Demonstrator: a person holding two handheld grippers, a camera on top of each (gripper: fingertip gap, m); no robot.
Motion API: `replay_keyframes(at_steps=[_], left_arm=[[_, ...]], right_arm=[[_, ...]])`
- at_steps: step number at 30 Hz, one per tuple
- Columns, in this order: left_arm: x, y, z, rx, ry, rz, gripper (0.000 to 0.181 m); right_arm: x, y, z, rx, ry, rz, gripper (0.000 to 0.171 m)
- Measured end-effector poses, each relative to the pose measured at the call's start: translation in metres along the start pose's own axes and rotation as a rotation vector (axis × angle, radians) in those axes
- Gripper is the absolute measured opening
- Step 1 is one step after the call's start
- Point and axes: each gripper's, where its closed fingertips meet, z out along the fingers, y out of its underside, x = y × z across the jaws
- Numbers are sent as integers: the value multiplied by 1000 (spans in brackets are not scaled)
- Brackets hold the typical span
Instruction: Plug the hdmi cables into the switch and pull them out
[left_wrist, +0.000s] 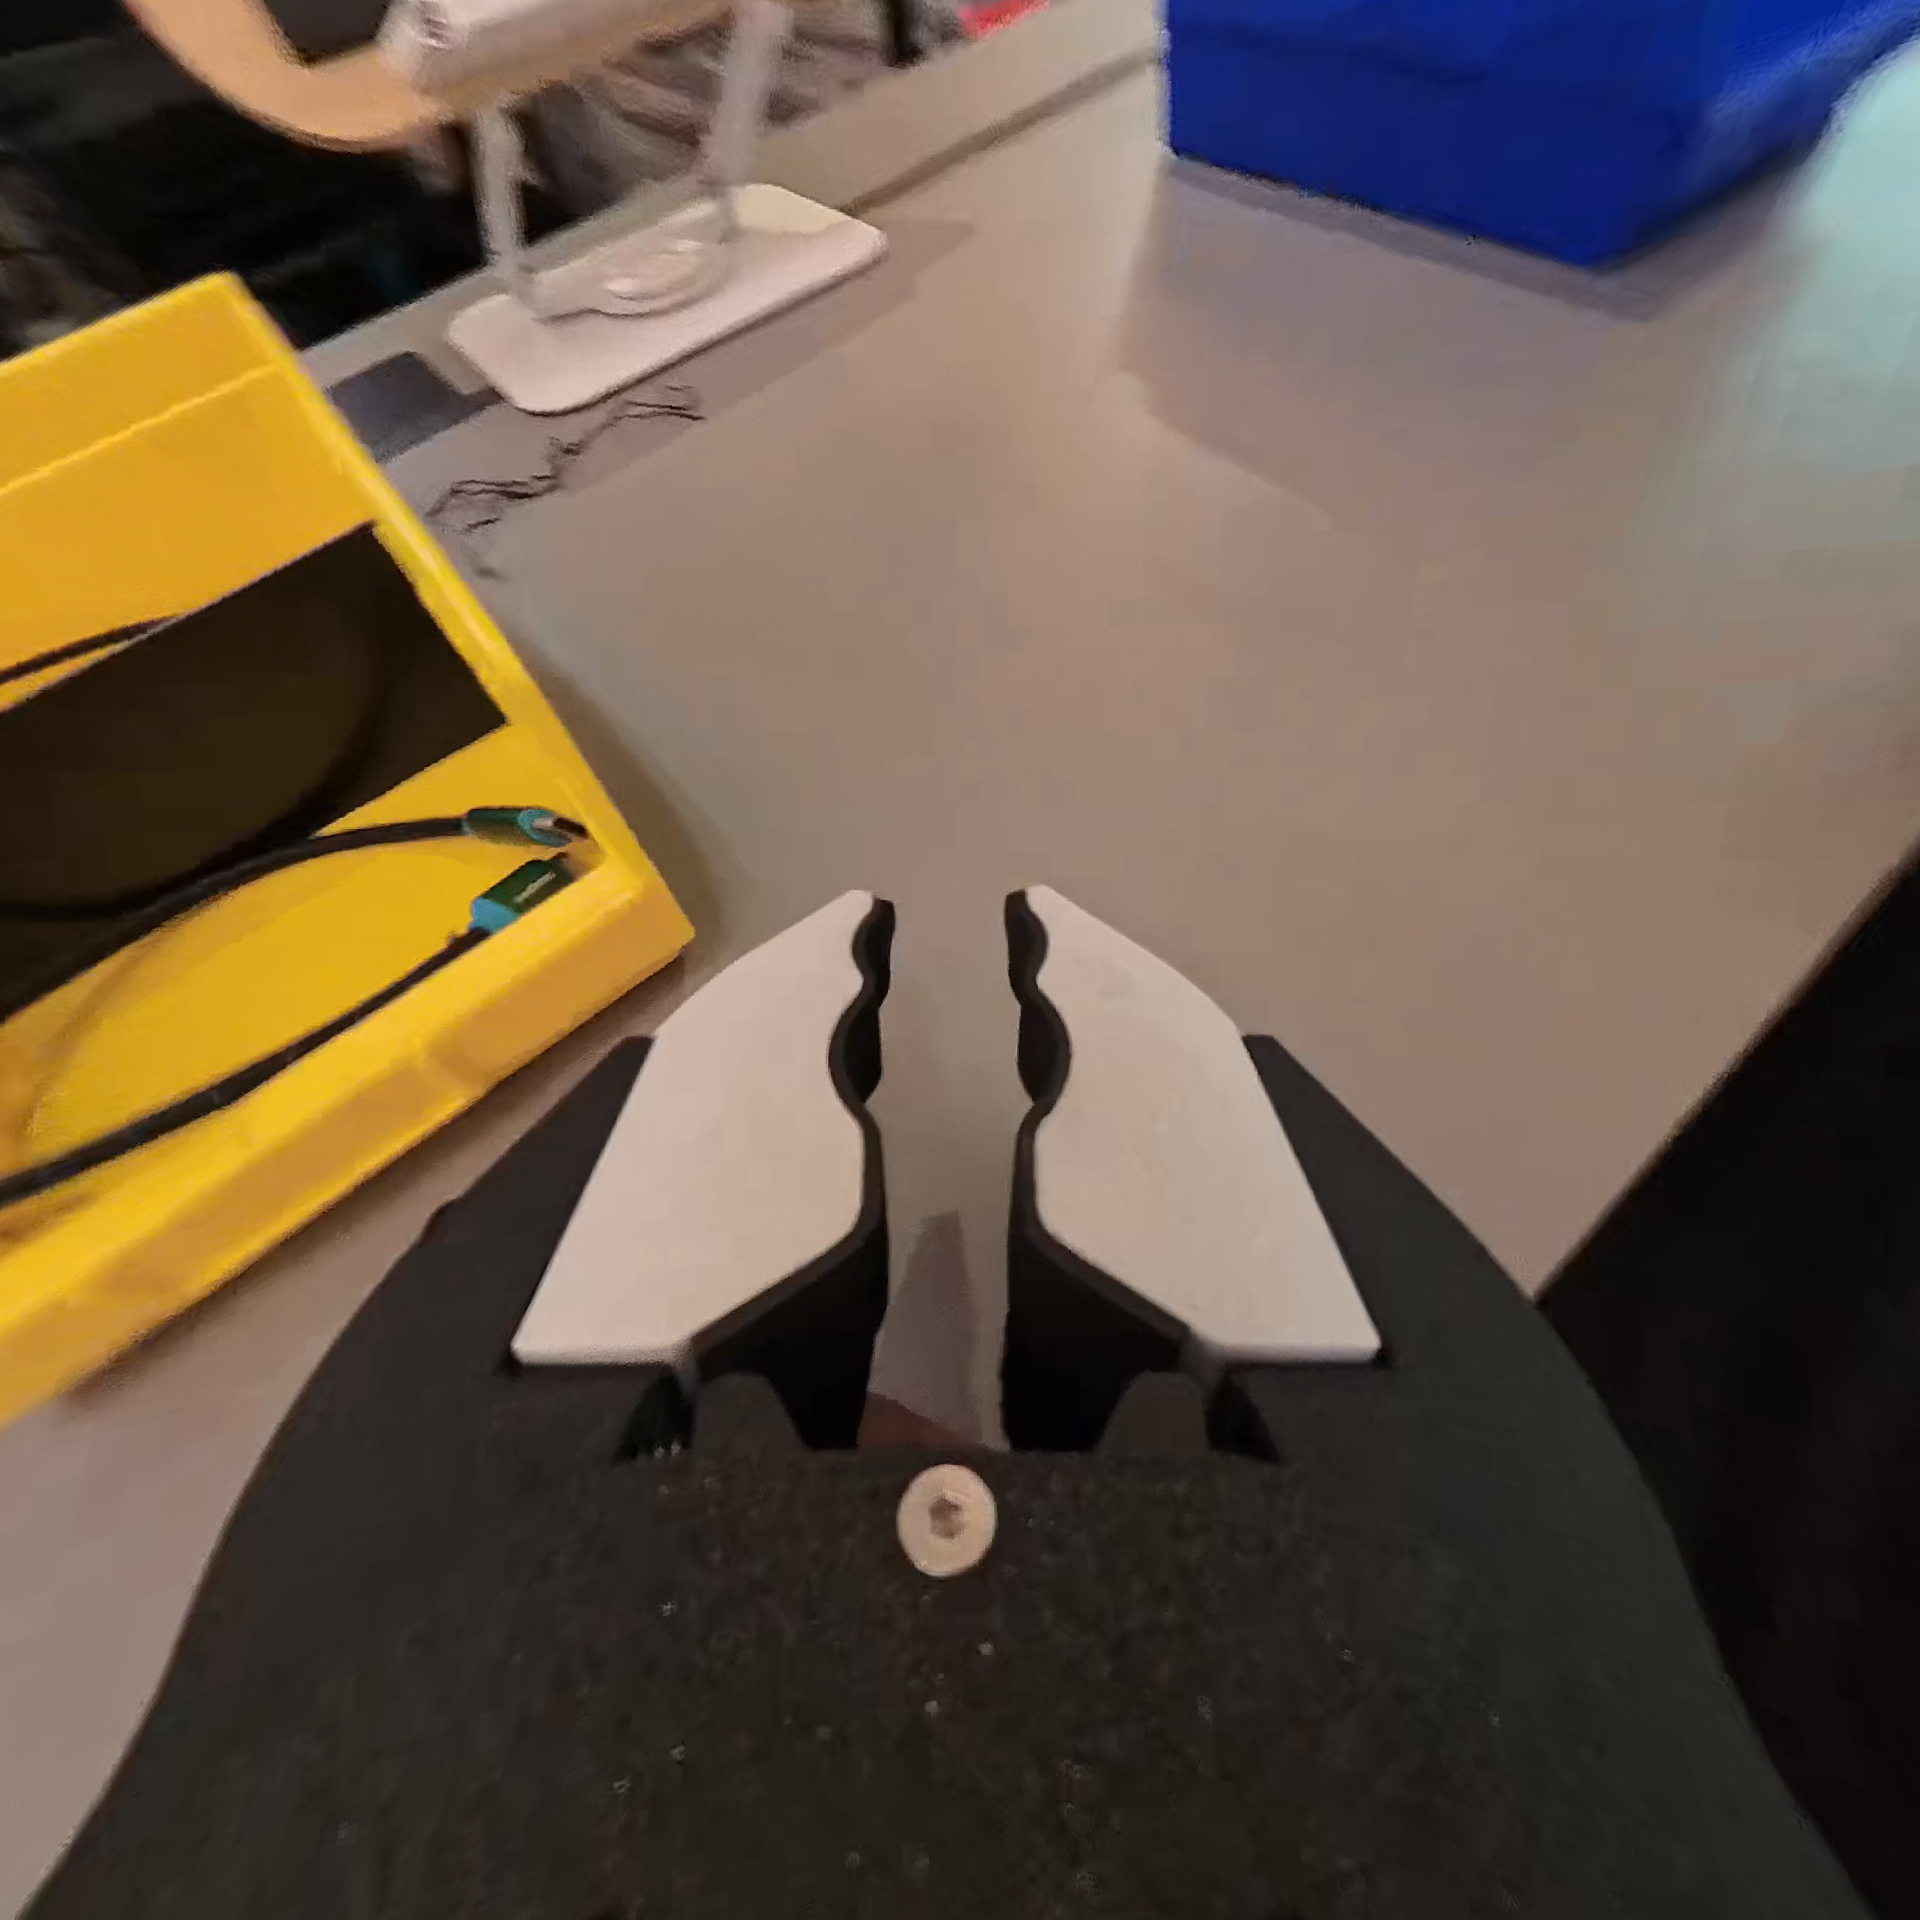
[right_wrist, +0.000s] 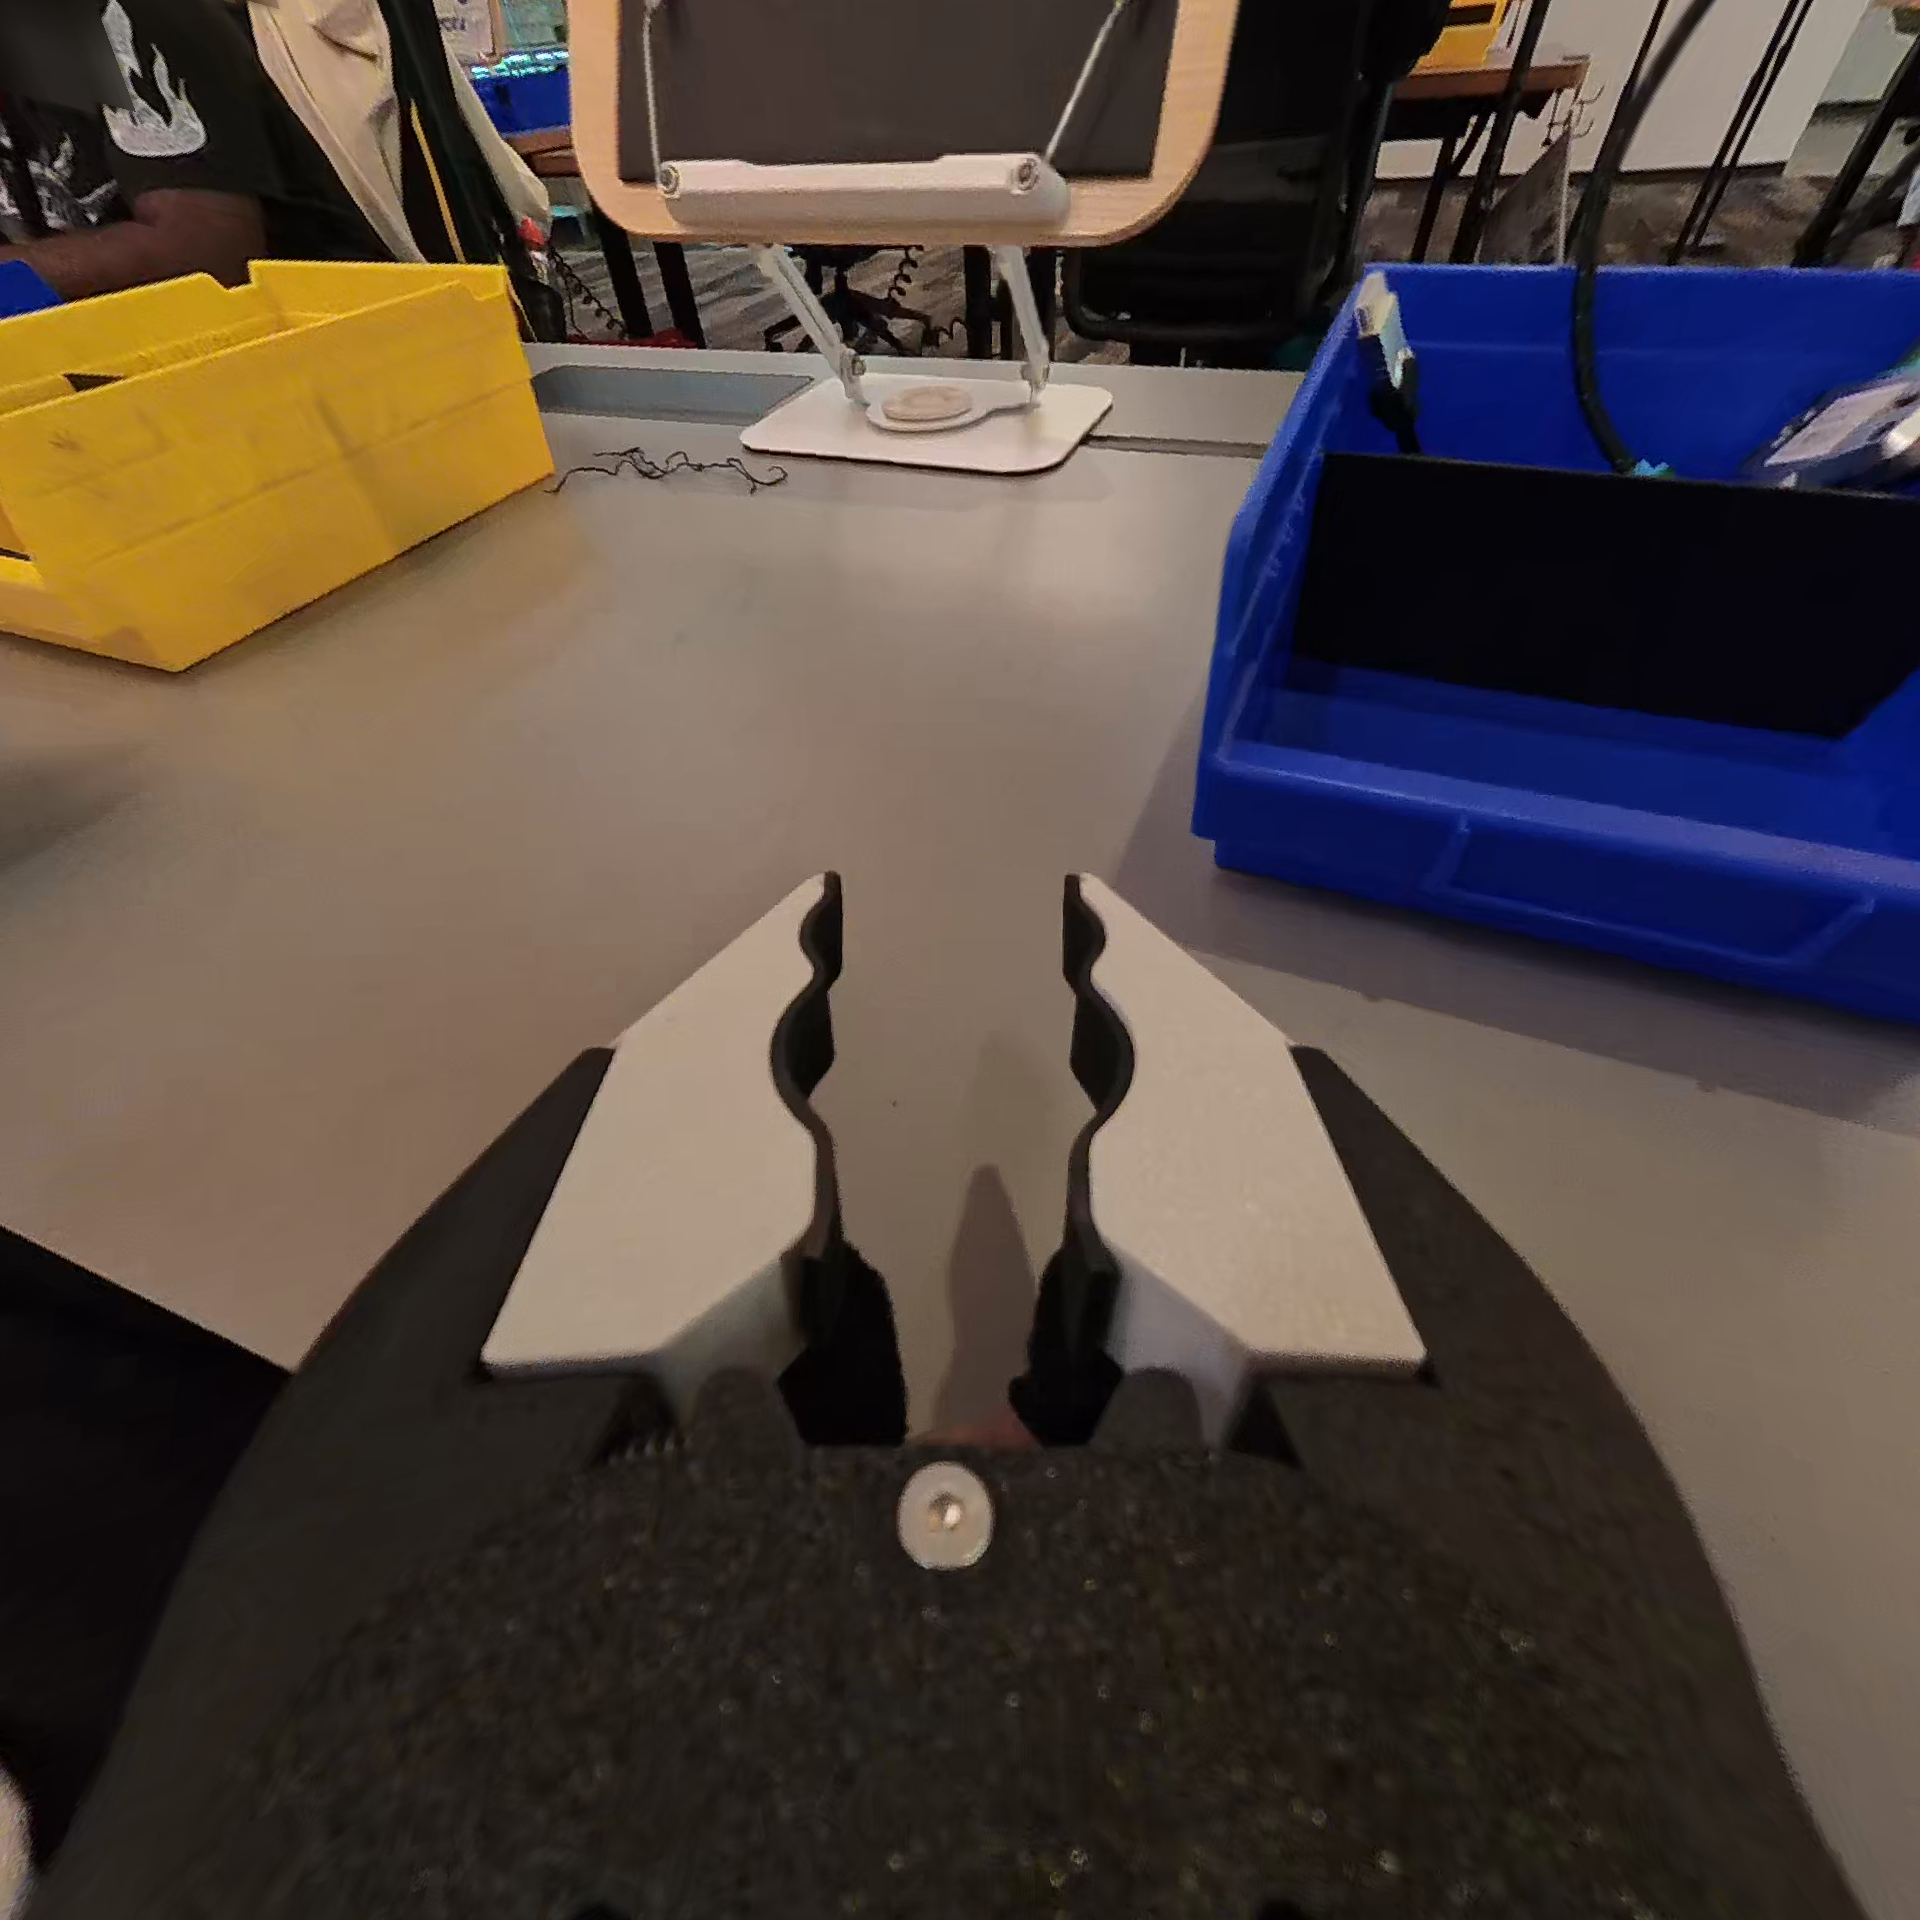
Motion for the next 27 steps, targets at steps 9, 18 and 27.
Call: replay_keyframes(at_steps=[9, 18, 27], left_arm=[[-152, 8, -19, -497, 74, 395, 26], [-176, 67, -15, -933, 478, 277, 34], [-162, 7, -20, -645, 384, 361, 6]], right_arm=[[-13, 4, 11, -24, -97, 36, 42], [-15, 6, 12, -27, -141, 116, 42], [-7, 5, 6, -17, -120, 149, 41]])
